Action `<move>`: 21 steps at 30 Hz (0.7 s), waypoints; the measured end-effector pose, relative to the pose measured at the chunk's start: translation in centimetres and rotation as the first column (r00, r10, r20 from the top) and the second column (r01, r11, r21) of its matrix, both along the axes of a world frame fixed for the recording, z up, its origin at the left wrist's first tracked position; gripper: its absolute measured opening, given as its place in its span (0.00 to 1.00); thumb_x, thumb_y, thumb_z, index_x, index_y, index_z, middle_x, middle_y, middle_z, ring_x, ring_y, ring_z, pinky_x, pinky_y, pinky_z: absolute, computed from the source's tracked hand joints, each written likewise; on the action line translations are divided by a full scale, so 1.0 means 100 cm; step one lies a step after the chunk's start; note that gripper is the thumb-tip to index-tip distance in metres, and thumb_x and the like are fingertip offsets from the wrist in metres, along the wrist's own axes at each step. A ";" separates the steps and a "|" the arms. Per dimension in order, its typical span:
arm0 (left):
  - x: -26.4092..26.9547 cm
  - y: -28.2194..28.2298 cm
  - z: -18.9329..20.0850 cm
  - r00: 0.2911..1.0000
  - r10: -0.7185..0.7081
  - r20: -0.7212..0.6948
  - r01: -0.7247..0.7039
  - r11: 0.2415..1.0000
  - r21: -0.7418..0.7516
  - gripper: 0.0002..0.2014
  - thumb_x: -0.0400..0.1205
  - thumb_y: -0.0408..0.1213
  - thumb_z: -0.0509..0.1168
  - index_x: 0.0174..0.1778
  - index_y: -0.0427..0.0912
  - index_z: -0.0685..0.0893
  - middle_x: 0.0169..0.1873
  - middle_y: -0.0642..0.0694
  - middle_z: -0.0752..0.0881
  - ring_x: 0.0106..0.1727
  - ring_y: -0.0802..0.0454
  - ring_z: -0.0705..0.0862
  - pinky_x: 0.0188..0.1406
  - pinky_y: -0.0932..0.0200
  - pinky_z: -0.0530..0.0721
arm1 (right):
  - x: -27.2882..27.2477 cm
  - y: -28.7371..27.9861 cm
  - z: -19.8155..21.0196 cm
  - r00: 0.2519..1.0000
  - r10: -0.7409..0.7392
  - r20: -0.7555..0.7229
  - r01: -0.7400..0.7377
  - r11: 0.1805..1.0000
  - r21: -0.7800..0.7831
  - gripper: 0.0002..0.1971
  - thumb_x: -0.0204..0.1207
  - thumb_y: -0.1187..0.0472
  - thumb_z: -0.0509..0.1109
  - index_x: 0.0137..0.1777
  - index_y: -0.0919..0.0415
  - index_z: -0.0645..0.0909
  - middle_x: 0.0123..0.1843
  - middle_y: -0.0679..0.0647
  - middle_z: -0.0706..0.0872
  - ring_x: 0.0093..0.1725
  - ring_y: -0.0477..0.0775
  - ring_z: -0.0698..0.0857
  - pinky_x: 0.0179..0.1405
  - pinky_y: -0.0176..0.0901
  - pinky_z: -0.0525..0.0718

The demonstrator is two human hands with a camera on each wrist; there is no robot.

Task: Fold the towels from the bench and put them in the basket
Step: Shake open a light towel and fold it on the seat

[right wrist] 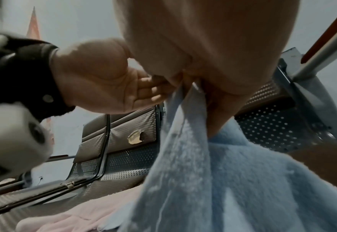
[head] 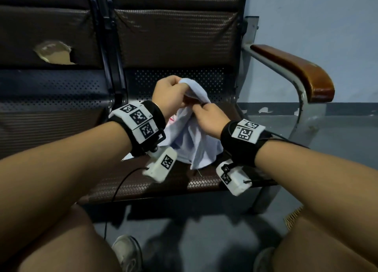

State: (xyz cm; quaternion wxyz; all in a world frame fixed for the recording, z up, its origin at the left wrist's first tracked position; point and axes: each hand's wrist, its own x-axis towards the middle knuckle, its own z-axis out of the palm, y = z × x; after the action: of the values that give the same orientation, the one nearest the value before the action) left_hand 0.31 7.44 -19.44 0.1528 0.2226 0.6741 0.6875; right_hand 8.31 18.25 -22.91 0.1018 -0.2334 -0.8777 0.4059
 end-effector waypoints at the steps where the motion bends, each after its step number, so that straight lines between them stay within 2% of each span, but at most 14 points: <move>1: -0.006 -0.002 -0.002 0.997 0.038 -0.061 -0.041 0.999 -0.034 0.07 0.77 0.27 0.63 0.36 0.41 0.84 0.30 0.45 0.86 0.35 0.50 0.85 0.36 0.56 0.84 | -0.002 0.002 -0.001 0.999 -0.032 -0.023 0.033 0.999 0.023 0.18 0.86 0.51 0.56 0.47 0.61 0.84 0.46 0.60 0.84 0.48 0.59 0.83 0.44 0.46 0.75; 3: -0.014 -0.006 -0.007 0.988 0.078 -0.136 -0.089 0.993 -0.082 0.08 0.77 0.28 0.63 0.36 0.45 0.83 0.32 0.45 0.86 0.36 0.49 0.85 0.39 0.53 0.85 | -0.003 0.006 0.000 0.994 -0.070 -0.084 0.071 0.997 0.004 0.17 0.86 0.57 0.56 0.39 0.61 0.80 0.40 0.59 0.82 0.42 0.58 0.81 0.41 0.46 0.73; 5: -0.020 -0.010 -0.012 0.983 0.110 -0.147 -0.129 0.984 -0.120 0.09 0.78 0.27 0.62 0.37 0.46 0.82 0.36 0.40 0.89 0.37 0.44 0.88 0.40 0.48 0.89 | -0.002 0.009 0.002 0.982 -0.091 -0.168 0.073 0.991 -0.108 0.18 0.85 0.60 0.57 0.32 0.58 0.75 0.34 0.55 0.78 0.38 0.53 0.76 0.38 0.45 0.72; 8: -0.025 -0.014 -0.013 0.979 0.171 -0.108 -0.185 0.973 -0.134 0.07 0.76 0.31 0.60 0.40 0.46 0.81 0.42 0.35 0.91 0.40 0.37 0.92 0.41 0.36 0.92 | -0.001 0.005 0.005 0.971 -0.070 -0.228 0.012 0.969 -0.246 0.19 0.84 0.53 0.61 0.30 0.56 0.78 0.32 0.51 0.80 0.37 0.50 0.78 0.42 0.47 0.75; 9: -0.027 -0.014 -0.012 0.977 0.194 -0.090 -0.205 0.970 -0.131 0.06 0.76 0.34 0.59 0.41 0.46 0.80 0.43 0.35 0.91 0.41 0.36 0.92 0.41 0.33 0.91 | 0.000 0.004 0.005 0.973 -0.021 -0.230 -0.028 0.978 -0.209 0.21 0.83 0.48 0.64 0.29 0.56 0.78 0.29 0.50 0.79 0.34 0.49 0.77 0.39 0.46 0.75; 11: -0.031 -0.014 -0.008 0.968 0.239 -0.071 -0.247 0.960 -0.132 0.07 0.73 0.40 0.58 0.43 0.49 0.80 0.49 0.37 0.90 0.48 0.36 0.91 0.48 0.34 0.90 | 0.002 0.007 0.004 0.979 0.104 -0.173 -0.104 0.995 0.006 0.24 0.75 0.39 0.72 0.30 0.59 0.80 0.27 0.51 0.82 0.28 0.48 0.78 0.32 0.44 0.76; 12: -0.032 -0.014 -0.007 0.964 0.258 -0.070 -0.265 0.956 -0.123 0.08 0.72 0.41 0.57 0.44 0.50 0.80 0.50 0.38 0.90 0.51 0.37 0.90 0.51 0.35 0.90 | 0.003 0.011 0.003 0.982 0.155 -0.110 -0.134 0.975 0.178 0.22 0.72 0.40 0.75 0.33 0.60 0.81 0.29 0.53 0.84 0.30 0.49 0.81 0.32 0.44 0.77; 13: -0.032 -0.014 -0.007 0.958 0.275 -0.079 -0.283 0.953 -0.110 0.09 0.72 0.41 0.56 0.44 0.52 0.80 0.51 0.40 0.89 0.52 0.39 0.90 0.52 0.37 0.90 | 0.004 0.016 0.002 0.984 0.178 -0.027 -0.156 0.919 0.361 0.18 0.70 0.45 0.77 0.36 0.60 0.80 0.33 0.54 0.84 0.34 0.52 0.83 0.34 0.46 0.78; 14: -0.032 -0.015 -0.007 0.952 0.291 -0.098 -0.301 0.948 -0.100 0.11 0.73 0.39 0.55 0.45 0.52 0.81 0.50 0.42 0.89 0.52 0.41 0.89 0.52 0.38 0.90 | 0.006 0.021 0.001 0.984 0.172 0.053 -0.175 0.851 0.495 0.12 0.70 0.51 0.77 0.39 0.58 0.79 0.37 0.54 0.84 0.40 0.57 0.84 0.37 0.48 0.81; 15: -0.032 -0.015 -0.008 0.943 0.310 -0.124 -0.322 0.942 -0.097 0.12 0.73 0.38 0.55 0.46 0.53 0.82 0.50 0.45 0.89 0.52 0.44 0.89 0.53 0.40 0.90 | 0.009 0.025 0.000 0.981 0.149 0.128 -0.195 0.801 0.566 0.07 0.70 0.56 0.75 0.43 0.56 0.80 0.41 0.54 0.84 0.45 0.61 0.84 0.42 0.50 0.83; 17: -0.032 -0.017 -0.008 0.927 0.346 -0.146 -0.361 0.928 -0.089 0.15 0.73 0.35 0.53 0.45 0.54 0.83 0.49 0.49 0.89 0.52 0.47 0.88 0.54 0.42 0.89 | 0.014 0.034 -0.003 0.965 0.085 0.249 -0.220 0.782 0.584 0.05 0.73 0.56 0.72 0.46 0.54 0.83 0.43 0.53 0.84 0.48 0.62 0.84 0.47 0.52 0.85; 18: -0.034 -0.019 -0.008 0.924 0.358 -0.133 -0.370 0.925 -0.083 0.16 0.73 0.35 0.53 0.45 0.54 0.83 0.49 0.48 0.89 0.52 0.47 0.88 0.53 0.41 0.90 | 0.017 0.039 -0.005 0.956 0.063 0.285 -0.221 0.794 0.566 0.04 0.75 0.55 0.70 0.42 0.54 0.82 0.40 0.53 0.82 0.46 0.63 0.85 0.45 0.50 0.84; 20: -0.038 -0.023 -0.010 0.923 0.372 -0.098 -0.379 0.923 -0.071 0.18 0.71 0.34 0.52 0.47 0.53 0.84 0.50 0.45 0.89 0.52 0.43 0.89 0.48 0.40 0.91 | 0.020 0.048 -0.009 0.949 0.040 0.312 -0.209 0.821 0.532 0.15 0.80 0.55 0.66 0.31 0.54 0.76 0.33 0.53 0.79 0.42 0.64 0.84 0.40 0.47 0.78; 21: -0.040 -0.024 -0.011 0.926 0.367 -0.089 -0.374 0.925 -0.074 0.19 0.71 0.33 0.52 0.48 0.52 0.85 0.50 0.44 0.89 0.52 0.42 0.89 0.45 0.41 0.92 | 0.021 0.051 -0.010 0.957 0.030 0.289 -0.177 0.850 0.496 0.17 0.82 0.55 0.63 0.30 0.55 0.74 0.32 0.53 0.78 0.41 0.64 0.83 0.39 0.46 0.75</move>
State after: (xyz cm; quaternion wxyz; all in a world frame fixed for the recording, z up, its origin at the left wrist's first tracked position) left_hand -3.67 5.01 -20.53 0.0051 0.1093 0.7393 0.6644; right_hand 10.44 23.31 -23.94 0.0177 -0.2028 -0.9711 0.1246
